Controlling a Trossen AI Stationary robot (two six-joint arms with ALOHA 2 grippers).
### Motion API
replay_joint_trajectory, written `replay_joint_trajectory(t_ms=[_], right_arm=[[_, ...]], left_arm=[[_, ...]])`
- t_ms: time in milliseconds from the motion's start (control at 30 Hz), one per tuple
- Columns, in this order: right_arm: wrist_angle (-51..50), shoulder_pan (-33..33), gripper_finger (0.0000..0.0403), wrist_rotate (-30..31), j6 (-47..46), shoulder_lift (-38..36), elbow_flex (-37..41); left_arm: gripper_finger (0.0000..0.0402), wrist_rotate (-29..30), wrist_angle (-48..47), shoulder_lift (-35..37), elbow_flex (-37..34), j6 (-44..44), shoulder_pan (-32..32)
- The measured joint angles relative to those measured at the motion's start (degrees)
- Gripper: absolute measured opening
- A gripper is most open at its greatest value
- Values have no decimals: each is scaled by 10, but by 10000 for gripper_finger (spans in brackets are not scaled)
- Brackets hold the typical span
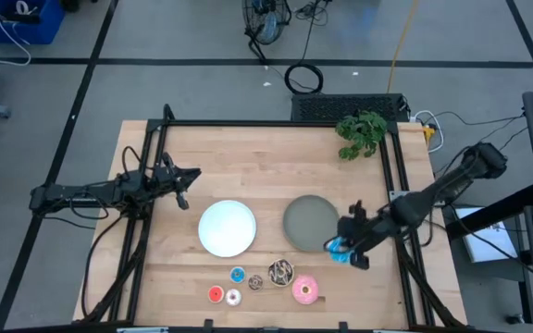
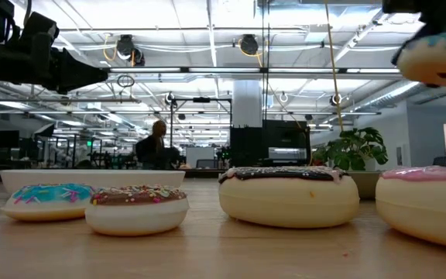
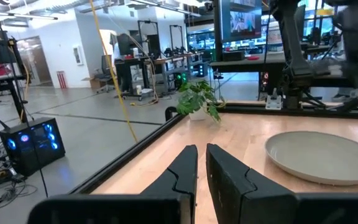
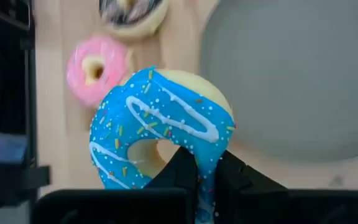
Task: Pick & Place donuts
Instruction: Put the large blue donut on the gray plate
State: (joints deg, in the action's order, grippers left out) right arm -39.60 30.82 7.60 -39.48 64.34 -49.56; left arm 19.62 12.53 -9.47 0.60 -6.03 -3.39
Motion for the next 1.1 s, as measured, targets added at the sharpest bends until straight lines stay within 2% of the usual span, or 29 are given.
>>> replay_joint_trajectory(t_ms=[300,367,533,700,833,967,1100], right_arm=[[-93,-49,9,89,60,-130,0],[-118,-63,9,106,52,-146,0],[-156,-107,9,102,19,-149,0],[-139,-159,9,56,36,-105,-1],[-104,-207,9,1,87,-30,-26],[-85,-244,9,-29,158,60,-89],[-101,-281,9,-30,227,141,-170]], left_arm=[[42,0,1,0,0,-1,0],[42,0,1,0,0,-1,0],[42,0,2,0,0,1,0],[42,0,13,0,0,4,0],[42,0,15,0,0,4,0],[42,0,15,0,0,3,0],[42,0,15,0,0,3,0]])
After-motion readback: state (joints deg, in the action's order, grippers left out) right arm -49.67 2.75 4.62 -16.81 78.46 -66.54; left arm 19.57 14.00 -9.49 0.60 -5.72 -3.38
